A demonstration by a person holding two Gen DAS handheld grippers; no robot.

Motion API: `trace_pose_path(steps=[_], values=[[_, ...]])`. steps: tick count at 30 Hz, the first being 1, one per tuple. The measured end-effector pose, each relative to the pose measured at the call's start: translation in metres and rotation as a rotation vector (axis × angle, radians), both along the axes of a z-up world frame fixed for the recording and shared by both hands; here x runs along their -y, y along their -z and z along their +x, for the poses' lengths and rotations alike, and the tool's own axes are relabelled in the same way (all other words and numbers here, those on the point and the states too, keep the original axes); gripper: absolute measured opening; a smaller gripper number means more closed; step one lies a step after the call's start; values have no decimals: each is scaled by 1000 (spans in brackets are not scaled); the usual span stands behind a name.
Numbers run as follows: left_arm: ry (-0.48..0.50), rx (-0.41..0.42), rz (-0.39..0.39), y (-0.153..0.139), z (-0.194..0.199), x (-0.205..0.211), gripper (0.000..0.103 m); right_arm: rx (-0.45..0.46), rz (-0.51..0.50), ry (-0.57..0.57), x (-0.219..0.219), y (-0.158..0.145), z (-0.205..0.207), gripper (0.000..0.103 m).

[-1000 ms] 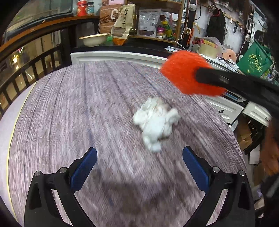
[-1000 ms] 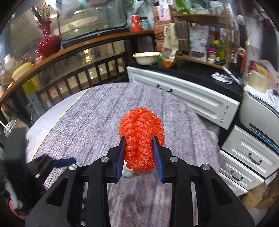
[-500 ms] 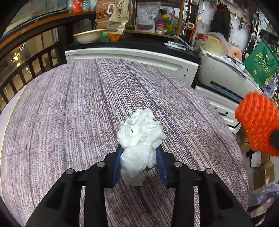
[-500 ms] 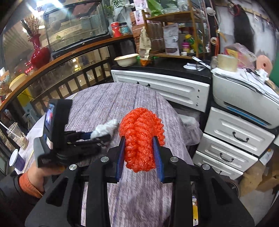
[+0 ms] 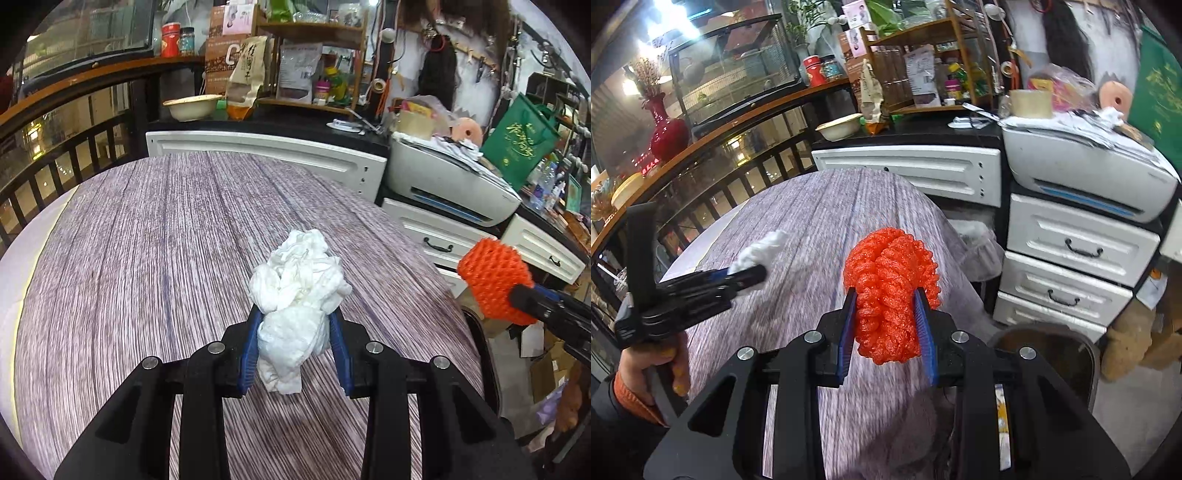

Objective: Collect trash
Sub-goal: 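Carry the red knit cap and white tissue over the bin with both tools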

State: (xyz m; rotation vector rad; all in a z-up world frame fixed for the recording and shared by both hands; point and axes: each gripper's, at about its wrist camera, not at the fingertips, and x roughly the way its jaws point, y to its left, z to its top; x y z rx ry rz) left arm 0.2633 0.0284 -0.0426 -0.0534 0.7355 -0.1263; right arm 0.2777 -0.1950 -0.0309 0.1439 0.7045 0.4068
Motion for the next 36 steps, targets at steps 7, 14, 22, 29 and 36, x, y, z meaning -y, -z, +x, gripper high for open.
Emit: trace_pose_path(steps=[7, 14, 22, 29, 36], values=[[28, 36, -12, -9, -35, 16, 34, 1, -12, 40, 24, 7, -31, 31], [81, 60, -40, -15, -63, 39, 34, -9, -41, 95, 55, 19, -58, 31], [173, 71, -61, -18, -79, 83, 34, -89, -49, 203, 98, 55, -69, 31], [238, 61, -54, -13, -88, 119, 34, -192, -71, 286, 121, 103, -64, 31], [294, 39, -35, -3, -93, 147, 34, -319, -80, 370, 144, 157, -52, 59]])
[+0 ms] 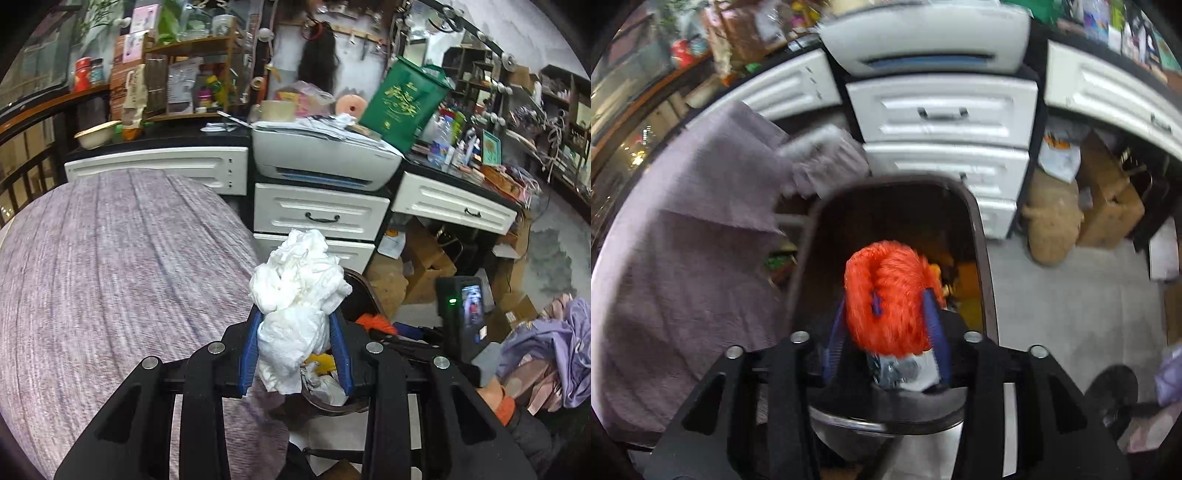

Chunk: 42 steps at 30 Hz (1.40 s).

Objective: Collect trash
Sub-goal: 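Carry the red knit cap and white tissue over the bin with both tools, then open the right tool to drop the red knit cap into the bin, then open the left tool to drop the white tissue into the bin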

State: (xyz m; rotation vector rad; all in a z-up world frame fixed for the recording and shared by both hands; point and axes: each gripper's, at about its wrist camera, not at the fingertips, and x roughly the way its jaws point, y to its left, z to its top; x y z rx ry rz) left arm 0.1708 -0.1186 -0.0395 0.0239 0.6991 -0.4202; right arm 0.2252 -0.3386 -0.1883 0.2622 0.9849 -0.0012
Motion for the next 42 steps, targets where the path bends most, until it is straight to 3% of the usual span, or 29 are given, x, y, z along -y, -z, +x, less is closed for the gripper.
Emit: trace_pose_path(steps=[1, 5, 20, 33, 36, 38, 42], values=[[7, -5, 4, 2, 0, 3, 34, -9, 7, 12, 3, 6, -2, 67], [35, -28, 17, 10, 1, 15, 34, -20, 39, 30, 11, 13, -10, 76], [182, -111, 119, 48, 22, 86, 34, 78, 28, 148, 59, -26, -52, 77], [232, -161, 210, 81, 44, 124, 35, 75, 31, 199, 83, -22, -64, 77], [248, -161, 235, 85, 46, 132, 48, 70, 32, 204, 86, -20, -64, 77], [244, -151, 257, 88, 45, 134, 72, 69, 31, 206, 87, -20, -64, 77], [257, -128, 249, 85, 41, 134, 85, 72, 22, 212, 86, -21, -64, 77]])
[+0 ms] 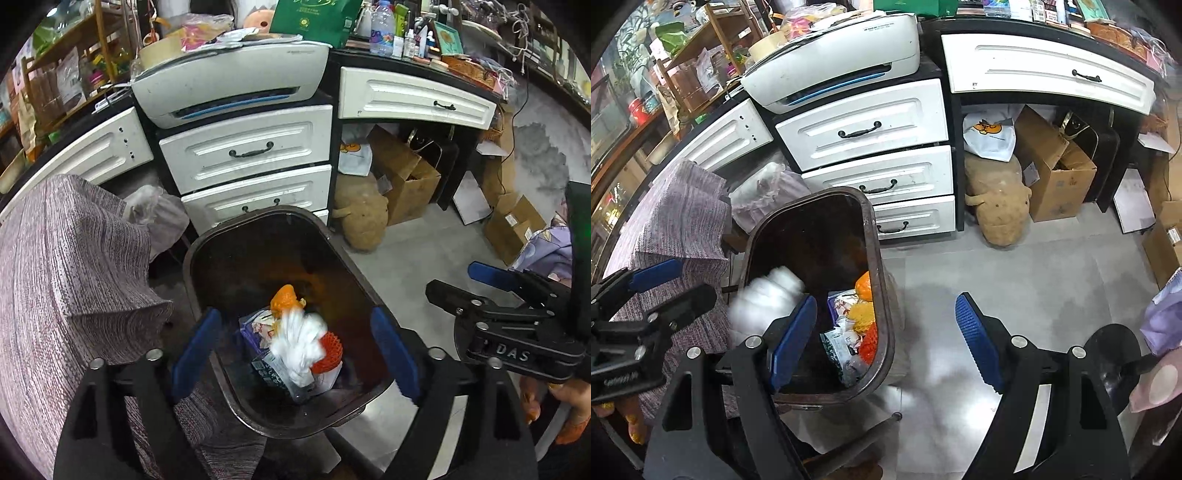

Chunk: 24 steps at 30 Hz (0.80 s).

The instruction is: Collect trash

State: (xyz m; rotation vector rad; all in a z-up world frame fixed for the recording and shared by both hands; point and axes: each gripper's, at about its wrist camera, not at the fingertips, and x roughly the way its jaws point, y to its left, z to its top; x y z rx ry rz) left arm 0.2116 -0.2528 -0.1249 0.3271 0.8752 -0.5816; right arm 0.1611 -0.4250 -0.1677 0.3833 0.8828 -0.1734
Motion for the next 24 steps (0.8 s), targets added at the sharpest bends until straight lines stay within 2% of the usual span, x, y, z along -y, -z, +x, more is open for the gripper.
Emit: trace_pose_path(steps=[2, 7, 15, 24], values=[[6, 26, -2, -4, -4, 0, 92, -2, -4, 5, 0, 0, 0, 77], [19, 94, -41, -21, -17, -7, 97, -3, -15, 7, -4, -3, 1, 83], [-10, 160, -112, -48, -35, -31, 97, 41, -22, -17, -20, -26, 2, 86], [-99, 249, -199, -81, -59, -84, 97, 130, -26, -36, -54, -72, -4, 90]])
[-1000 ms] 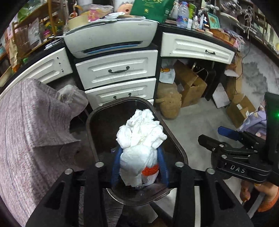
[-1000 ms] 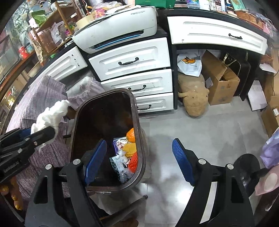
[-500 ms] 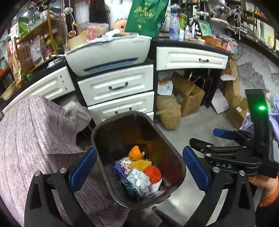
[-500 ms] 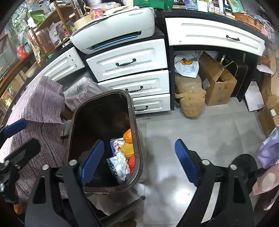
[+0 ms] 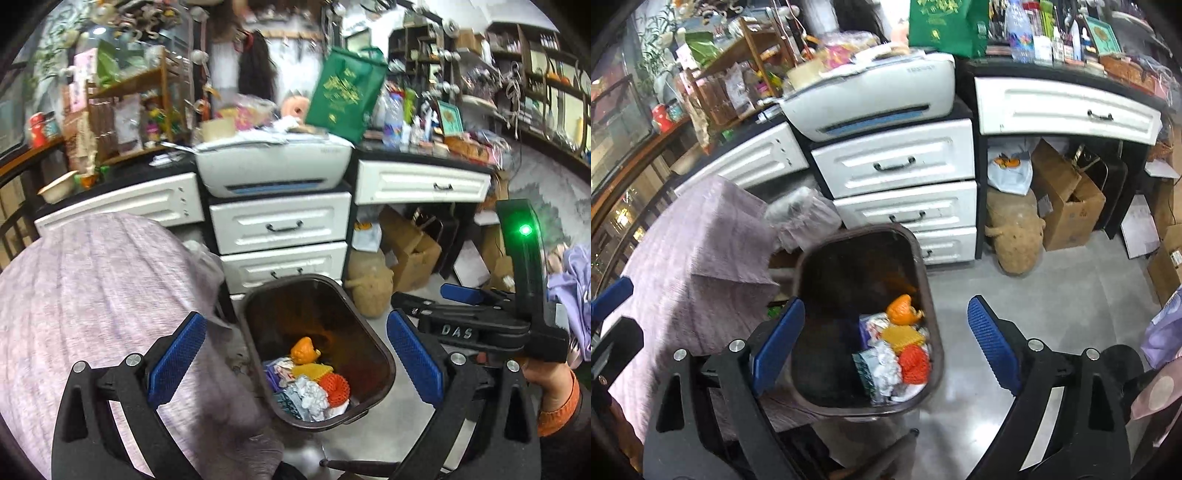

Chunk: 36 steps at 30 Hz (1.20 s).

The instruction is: Collect trash

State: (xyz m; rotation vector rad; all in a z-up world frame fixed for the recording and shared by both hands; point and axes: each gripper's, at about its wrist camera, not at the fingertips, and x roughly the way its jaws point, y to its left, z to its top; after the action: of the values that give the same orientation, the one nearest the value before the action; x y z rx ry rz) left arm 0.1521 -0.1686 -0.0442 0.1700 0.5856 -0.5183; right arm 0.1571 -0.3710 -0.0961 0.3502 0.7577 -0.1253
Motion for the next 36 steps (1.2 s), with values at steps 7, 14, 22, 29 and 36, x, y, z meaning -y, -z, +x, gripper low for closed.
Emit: trace_pose_path(steps=[7, 14, 22, 29, 36], values=[[-109, 53, -39, -16, -20, -50, 97, 107, -26, -4, -28, -53, -16, 97], [-258, 86, -66, -25, -52, -112, 97, 156, -83, -9, -80, -78, -41, 97], [-394, 133, -91, -33, -81, -161, 97, 231, -214, -28, -145, -80, -81, 97], [-449, 220, -124, -45, -108, -173, 97, 347, -303, -103, -177, -88, -120, 97], [-493, 307, -157, -52, -135, -174, 97, 461, -350, -103, -188, -94, -156, 97]])
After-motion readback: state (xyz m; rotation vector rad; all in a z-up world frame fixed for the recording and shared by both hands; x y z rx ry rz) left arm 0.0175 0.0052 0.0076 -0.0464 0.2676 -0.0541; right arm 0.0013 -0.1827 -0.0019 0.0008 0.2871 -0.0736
